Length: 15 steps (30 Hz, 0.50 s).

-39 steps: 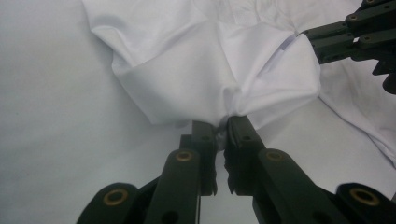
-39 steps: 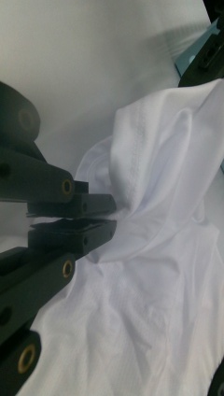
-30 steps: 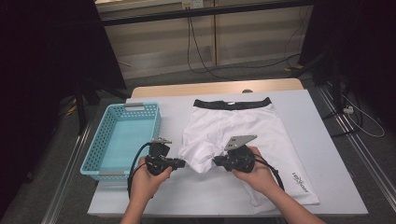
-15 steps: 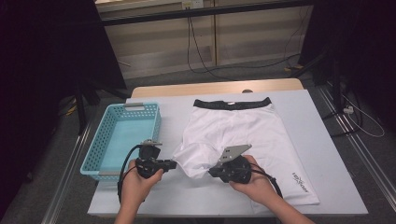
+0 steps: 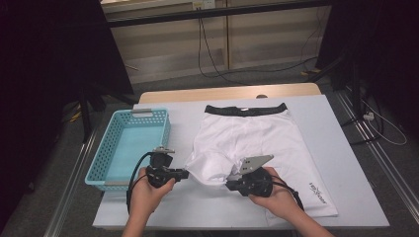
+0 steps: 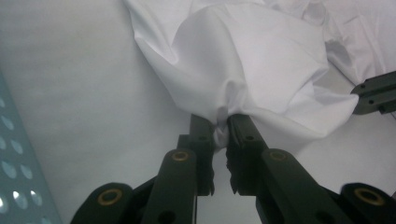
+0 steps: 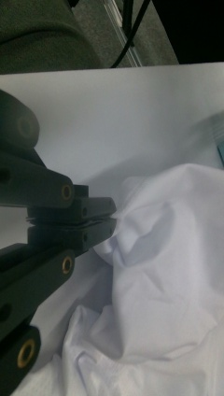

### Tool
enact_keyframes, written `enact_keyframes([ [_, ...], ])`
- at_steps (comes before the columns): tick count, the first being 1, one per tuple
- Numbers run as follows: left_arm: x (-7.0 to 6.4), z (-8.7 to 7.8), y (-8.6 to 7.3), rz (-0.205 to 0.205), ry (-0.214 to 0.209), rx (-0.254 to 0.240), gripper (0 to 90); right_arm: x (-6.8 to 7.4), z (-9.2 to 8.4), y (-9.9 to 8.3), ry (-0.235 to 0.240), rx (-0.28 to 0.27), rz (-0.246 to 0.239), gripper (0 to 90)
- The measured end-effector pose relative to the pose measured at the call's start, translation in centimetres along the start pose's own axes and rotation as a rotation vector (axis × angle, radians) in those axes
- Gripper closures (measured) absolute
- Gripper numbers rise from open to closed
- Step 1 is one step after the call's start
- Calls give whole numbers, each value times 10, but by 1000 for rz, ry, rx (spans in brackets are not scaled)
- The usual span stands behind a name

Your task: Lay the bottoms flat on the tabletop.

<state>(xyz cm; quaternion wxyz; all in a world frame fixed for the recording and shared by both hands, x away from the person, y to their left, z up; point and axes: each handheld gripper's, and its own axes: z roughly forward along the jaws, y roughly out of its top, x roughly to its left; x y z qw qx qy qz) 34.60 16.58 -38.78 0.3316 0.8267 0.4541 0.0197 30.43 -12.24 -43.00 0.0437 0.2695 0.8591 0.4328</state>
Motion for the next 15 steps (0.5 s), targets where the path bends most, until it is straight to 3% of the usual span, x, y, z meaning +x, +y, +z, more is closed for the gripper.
enact_keyframes([
  [9,1,5,-1,-3,-8,18,802,4,9,-1,31,45,-45,893],
  [13,0,1,0,-5,-18,19,805,0,10,-3,9,68,-56,893],
  [15,0,-1,-1,-4,-18,9,804,-8,8,-3,-6,71,-33,892],
])
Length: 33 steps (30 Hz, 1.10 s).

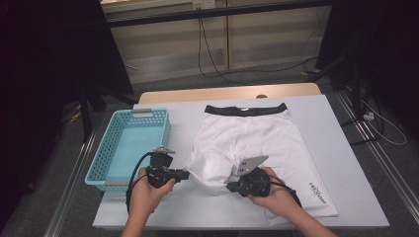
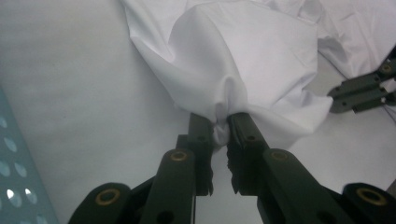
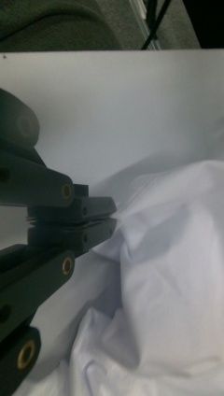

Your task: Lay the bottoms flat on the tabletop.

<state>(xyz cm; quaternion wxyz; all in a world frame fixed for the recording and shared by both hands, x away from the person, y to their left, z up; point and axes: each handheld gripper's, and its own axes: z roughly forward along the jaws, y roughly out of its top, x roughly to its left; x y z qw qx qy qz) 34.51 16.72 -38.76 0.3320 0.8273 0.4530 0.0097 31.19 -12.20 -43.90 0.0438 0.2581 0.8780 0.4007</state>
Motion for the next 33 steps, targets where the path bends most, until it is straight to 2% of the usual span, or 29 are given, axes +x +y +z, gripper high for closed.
enact_keyframes([
  [3,1,-3,-1,-12,-6,-3,797,-7,-3,1,-19,-18,21,892],
  [6,1,-6,-1,-4,-1,4,804,-9,-2,1,8,-17,24,897],
  [10,-4,-12,-2,-2,-13,-4,812,0,0,5,34,-19,8,900],
  [18,1,-20,-7,-24,-12,-2,839,14,1,15,89,-33,-30,900],
  [20,2,-22,-6,-23,-22,1,841,16,1,16,102,-32,-29,900],
  [26,5,-34,-4,-38,-11,-20,841,21,-2,17,131,-42,-28,900],
  [28,5,-33,-3,-35,1,-16,841,24,-3,17,143,-31,-35,900],
  [33,4,-31,0,-26,-3,-11,832,30,-3,15,181,-2,-52,900],
])
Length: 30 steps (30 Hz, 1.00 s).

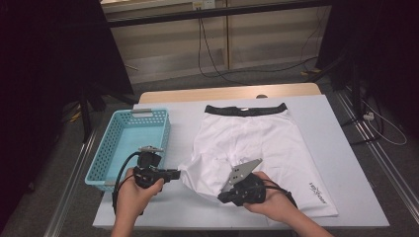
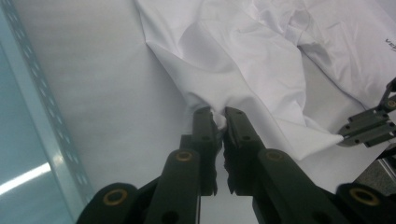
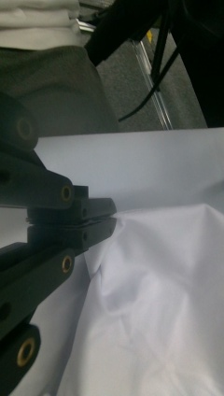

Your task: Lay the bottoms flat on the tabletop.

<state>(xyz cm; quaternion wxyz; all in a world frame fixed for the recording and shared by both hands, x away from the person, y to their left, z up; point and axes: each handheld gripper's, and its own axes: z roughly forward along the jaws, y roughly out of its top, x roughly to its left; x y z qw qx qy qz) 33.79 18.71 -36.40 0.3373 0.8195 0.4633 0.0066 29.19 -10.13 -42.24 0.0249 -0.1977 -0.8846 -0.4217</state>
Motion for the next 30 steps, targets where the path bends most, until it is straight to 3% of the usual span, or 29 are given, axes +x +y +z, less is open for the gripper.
enact_keyframes([
  [6,-2,2,5,7,16,-21,784,1,2,-7,52,66,-9,900],
  [10,0,3,8,7,20,-34,739,5,3,-10,49,111,-21,900],
  [14,2,13,8,6,46,-18,654,2,2,-14,37,105,-24,885],
  [16,2,20,8,14,55,5,624,0,1,-15,19,86,-21,815],
  [18,2,25,8,20,64,10,582,-1,-1,-15,3,78,-13,816],
  [21,4,32,7,33,92,21,494,-3,-2,-14,-26,38,-11,746],
  [25,7,36,4,44,118,1,413,-6,-1,-8,-65,-8,3,629],
  [30,6,37,2,57,117,-13,371,-9,10,3,-85,-28,-2,575],
])
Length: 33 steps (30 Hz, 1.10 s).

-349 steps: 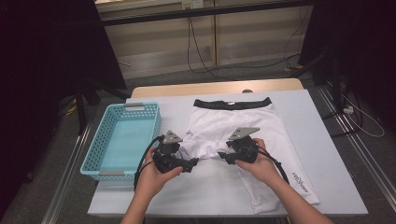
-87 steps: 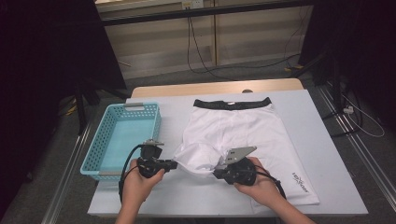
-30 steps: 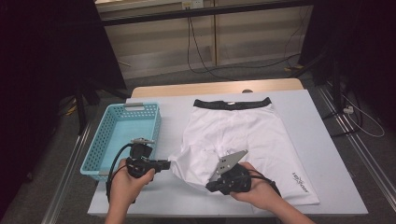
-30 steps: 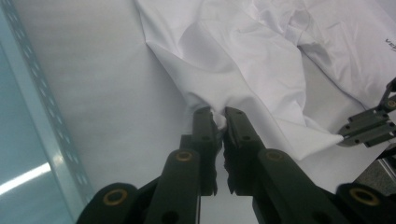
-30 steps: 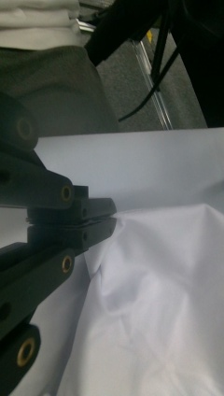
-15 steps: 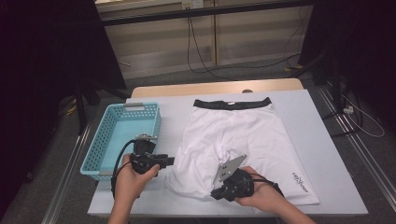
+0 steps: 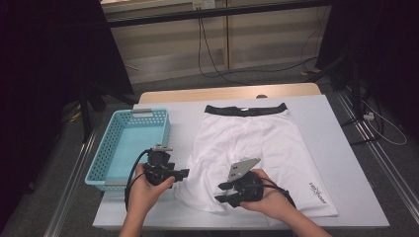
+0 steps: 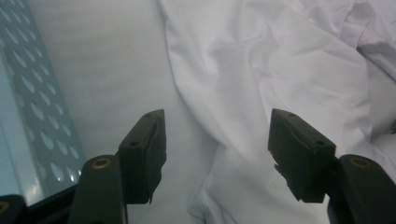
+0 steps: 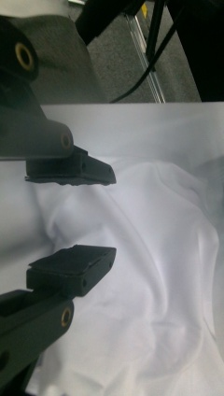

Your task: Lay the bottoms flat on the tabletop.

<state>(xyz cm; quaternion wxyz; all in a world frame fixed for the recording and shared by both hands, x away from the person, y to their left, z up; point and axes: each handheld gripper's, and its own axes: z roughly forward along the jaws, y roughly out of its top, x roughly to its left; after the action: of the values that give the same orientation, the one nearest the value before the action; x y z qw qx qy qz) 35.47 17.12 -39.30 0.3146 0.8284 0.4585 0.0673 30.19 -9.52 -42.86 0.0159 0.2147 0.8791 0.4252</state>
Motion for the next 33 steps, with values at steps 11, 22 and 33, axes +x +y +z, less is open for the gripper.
enact_keyframes([
  [11,-5,-1,1,10,-5,-52,280,8,32,13,15,48,-38,532],
  [22,-3,-7,7,18,11,-85,235,32,63,21,-44,83,-96,807],
  [33,-6,-10,6,19,1,-85,236,9,36,18,-44,74,-42,900],
])
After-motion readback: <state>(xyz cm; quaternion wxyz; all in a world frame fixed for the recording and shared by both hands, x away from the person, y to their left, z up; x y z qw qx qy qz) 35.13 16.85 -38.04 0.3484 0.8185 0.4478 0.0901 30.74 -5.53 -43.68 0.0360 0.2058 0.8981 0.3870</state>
